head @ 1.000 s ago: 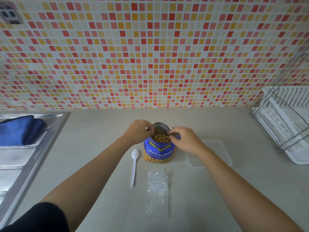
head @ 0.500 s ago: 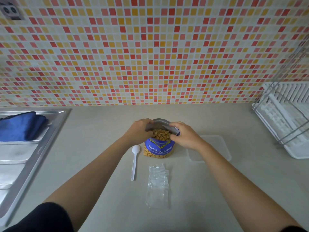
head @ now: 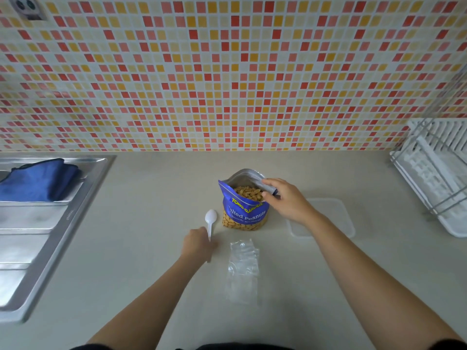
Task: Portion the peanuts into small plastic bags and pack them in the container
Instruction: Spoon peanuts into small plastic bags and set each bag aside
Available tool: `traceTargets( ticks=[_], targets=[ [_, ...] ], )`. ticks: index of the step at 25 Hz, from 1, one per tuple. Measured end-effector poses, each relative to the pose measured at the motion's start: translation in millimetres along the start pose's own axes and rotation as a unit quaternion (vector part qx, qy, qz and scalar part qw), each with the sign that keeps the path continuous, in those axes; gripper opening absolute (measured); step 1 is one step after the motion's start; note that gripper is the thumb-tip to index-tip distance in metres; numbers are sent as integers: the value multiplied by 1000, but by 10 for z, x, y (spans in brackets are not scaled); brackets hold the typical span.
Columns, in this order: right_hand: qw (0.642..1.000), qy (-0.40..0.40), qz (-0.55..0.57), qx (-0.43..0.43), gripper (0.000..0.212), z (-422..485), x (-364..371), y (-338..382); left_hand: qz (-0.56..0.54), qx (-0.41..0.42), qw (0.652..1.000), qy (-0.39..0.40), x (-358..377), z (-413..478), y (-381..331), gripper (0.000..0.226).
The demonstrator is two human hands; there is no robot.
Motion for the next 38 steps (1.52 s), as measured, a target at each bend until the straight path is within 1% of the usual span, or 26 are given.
traceTargets(
  ticks=[1,4,7,9,10,12,13,14,15,16,17,19,21,23,25,27,28,30,32,33,36,37,38],
  targets=[
    [1000,5,-6,-4,39,8,-3,7,14,1,1000,-3,60,-33,0,18],
    [1000,9,-7,-6,41,7,-1,-10,-6,-4,1000,-30,95,-44,-25,8],
    [1000,8,-1,0,43,-15,-2,-31,-35,-29,999,-19,67,-8,45,27],
    [1000,6,6,4,44,-23,1,-36,-97,-49,993,-36,-38,11,102,22],
    [1000,5,8,7,44,-25,4,-46,-148,-49,986,-68,-138,24,119,18],
    [1000,5,11,11,45,-18,13,-55,-277,-20,952,-130,-431,-12,87,12],
    [1000,6,12,12,45,-16,12,-54,-352,8,925,-145,-613,-65,32,9],
    [1000,7,14,15,45,-13,17,-55,-417,40,896,-150,-792,-126,-28,8],
    [1000,6,16,17,46,-12,19,-56,-455,74,875,-147,-973,-195,-110,10],
    [1000,4,21,21,46,-14,22,-63,-466,111,867,-138,-1128,-251,-198,12],
    [999,2,26,27,47,-16,23,-70,-459,143,867,-129,-1255,-307,-294,13],
    [998,3,39,40,49,-21,31,-86,-420,180,880,-129,-1404,-388,-453,16],
    [998,1,44,44,50,-19,37,-93,-396,194,885,-148,-1477,-434,-586,16],
    [998,-3,49,45,49,-13,35,-107,-357,231,886,-184,-1505,-470,-745,11],
    [997,-4,56,50,50,-5,34,-115,-261,294,891,-225,-1474,-495,-958,18],
    [997,-8,54,51,50,4,35,-112,-175,329,900,-226,-1368,-471,-1154,22],
    [997,-9,51,51,50,4,37,-109,-164,325,907,-210,-1320,-424,-1215,21],
    [998,-7,46,51,50,-2,34,-93,-202,267,927,-169,-1306,-253,-1254,17],
    [998,-8,41,49,49,-5,30,-89,-239,188,943,-132,-1330,-44,-1202,24],
    [998,-8,38,48,49,-8,32,-90,-227,173,951,-120,-1327,34,-1182,28],
    [998,-2,44,52,50,-13,49,-92,-138,197,964,-112,-1291,79,-1198,40],
    [997,-1,47,53,50,-14,51,-90,-127,208,962,-119,-1280,60,-1202,48],
    [997,-1,49,54,50,-11,49,-89,-135,217,956,-142,-1293,17,-1186,53]
  ],
)
Point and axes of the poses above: each hand's wrist, its own z-axis towards the middle knuckle, its own x-axis out of the palm, y = z × x, the point moved 5 cm from there along z, towards the middle knuckle, and after that the axes turned 13 degrees about -x, right-handed, at the moved point
